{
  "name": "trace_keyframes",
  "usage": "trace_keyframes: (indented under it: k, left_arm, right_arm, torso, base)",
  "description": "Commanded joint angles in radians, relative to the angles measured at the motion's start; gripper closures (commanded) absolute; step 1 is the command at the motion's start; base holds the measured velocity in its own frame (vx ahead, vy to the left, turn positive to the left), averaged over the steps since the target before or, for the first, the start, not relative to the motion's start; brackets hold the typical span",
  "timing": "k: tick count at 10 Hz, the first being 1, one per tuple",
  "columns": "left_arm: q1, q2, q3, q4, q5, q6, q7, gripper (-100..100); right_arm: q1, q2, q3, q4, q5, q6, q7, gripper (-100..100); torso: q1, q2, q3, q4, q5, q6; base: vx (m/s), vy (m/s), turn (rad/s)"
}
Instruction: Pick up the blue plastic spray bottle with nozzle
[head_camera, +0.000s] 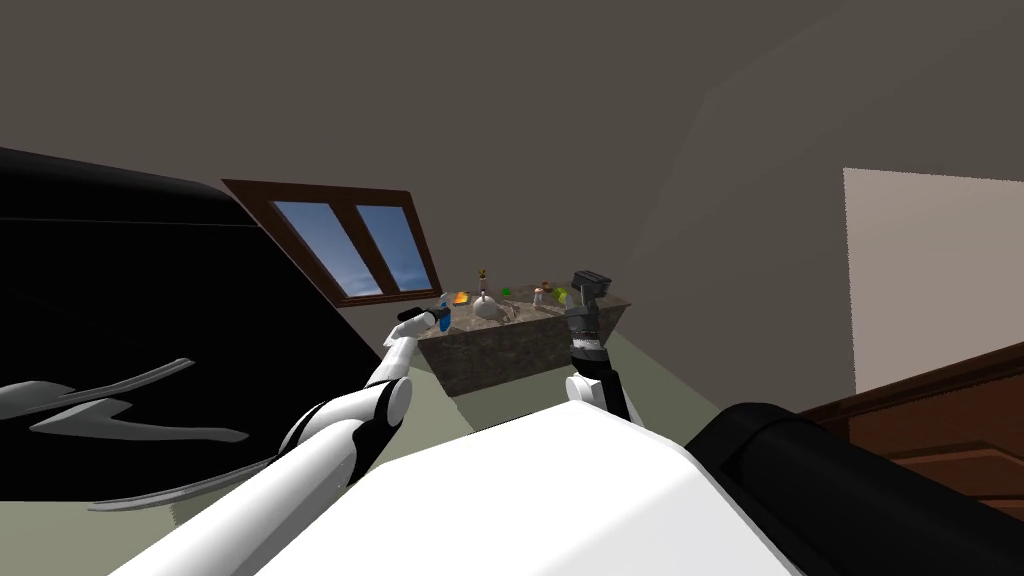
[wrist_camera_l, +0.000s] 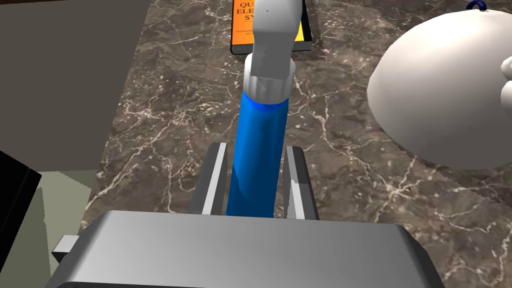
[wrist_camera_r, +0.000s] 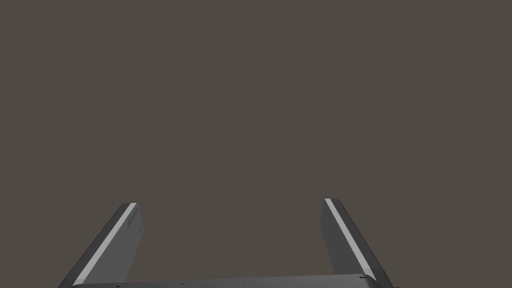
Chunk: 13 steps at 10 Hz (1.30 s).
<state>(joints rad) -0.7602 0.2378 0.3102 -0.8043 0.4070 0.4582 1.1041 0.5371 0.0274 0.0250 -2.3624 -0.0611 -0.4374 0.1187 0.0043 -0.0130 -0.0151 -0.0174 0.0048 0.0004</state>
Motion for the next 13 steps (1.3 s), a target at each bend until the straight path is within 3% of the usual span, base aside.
trace_keyframes:
  k: [1, 2, 3, 4, 7, 8, 9, 10, 13]
  left_arm:
    - [0.0, 0.0, 0.001, -0.001, 0.0, 0.0, 0.029, 100]
    - [0.05, 0.021, -0.05, -0.05, -0.05, 0.039, 0.069, 100]
    - [0.054, 0.021, -0.068, -0.081, -0.072, 0.039, 0.092, 100]
    - [0.054, 0.021, -0.068, -0.092, -0.101, 0.039, 0.121, 100]
    - [0.054, 0.021, -0.068, -0.092, -0.101, 0.039, 0.203, 100]
    - [0.105, 0.042, -0.119, -0.142, -0.15, 0.078, 0.232, 100]
    - [0.108, 0.042, -0.137, -0.168, -0.182, 0.078, 0.262, 100]
    - [0.108, 0.042, -0.137, -0.184, -0.201, 0.078, 0.29, 100]
    - [0.108, 0.042, -0.137, -0.184, -0.201, 0.078, 0.374, 100]
  right_arm:
    - [0.0, 0.0, 0.0, 0.0, 0.0, 0.0, 0.0, 0]
    - [0.0, 0.0, 0.0, 0.0, 0.0, 0.0, 0.0, 0]
    - [0.0, 0.0, 0.0, 0.0, 0.0, 0.0, 0.0, 0]
    - [0.0, 0.0, 0.0, 0.0, 0.0, 0.0, 0.0, 0]
    - [0.0, 0.0, 0.0, 0.0, 0.0, 0.0, 0.0, 0]
    - [0.0, 0.0, 0.0, 0.0, 0.0, 0.0, 0.0, 0]
    - [0.0, 0.0, 0.0, 0.0, 0.0, 0.0, 0.0, 0]
    - [0.0, 0.0, 0.0, 0.0, 0.0, 0.0, 0.0, 0]
    - [0.0, 0.0, 0.0, 0.0, 0.0, 0.0, 0.0, 0]
  torso:
    - [0.0, 0.0, 0.0, 0.0, 0.0, 0.0]
    - [0.0, 0.0, 0.0, 0.0, 0.0, 0.0]
    - [0.004, 0.0, 0.0, 0.0, 0.001, 0.001]
    - [0.005, 0.0, 0.0, 0.0, 0.001, 0.0]
    - [0.002, 0.001, 0.001, 0.001, 0.001, -0.001]
    - [0.001, 0.001, 0.001, 0.001, 0.001, -0.001]
    - [0.004, 0.001, 0.001, 0.0, 0.002, 0.0]
    - [0.006, 0.002, 0.001, 0.001, 0.002, -0.001]
    - [0.002, 0.001, 0.001, 0.001, 0.001, -0.002]
  base:
    - [0.0, 0.0, 0.0]
    - [0.0, 0.055, -0.251]
    - [-0.009, 0.08, -0.165]
    - [-0.007, 0.046, -0.001]
    - [0.0, 0.002, 0.014]
    - [-0.008, 0.054, -0.26]
    - [-0.018, 0.083, -0.182]
    - [-0.008, 0.045, 0.014]
    - [0.002, -0.003, 0.017]
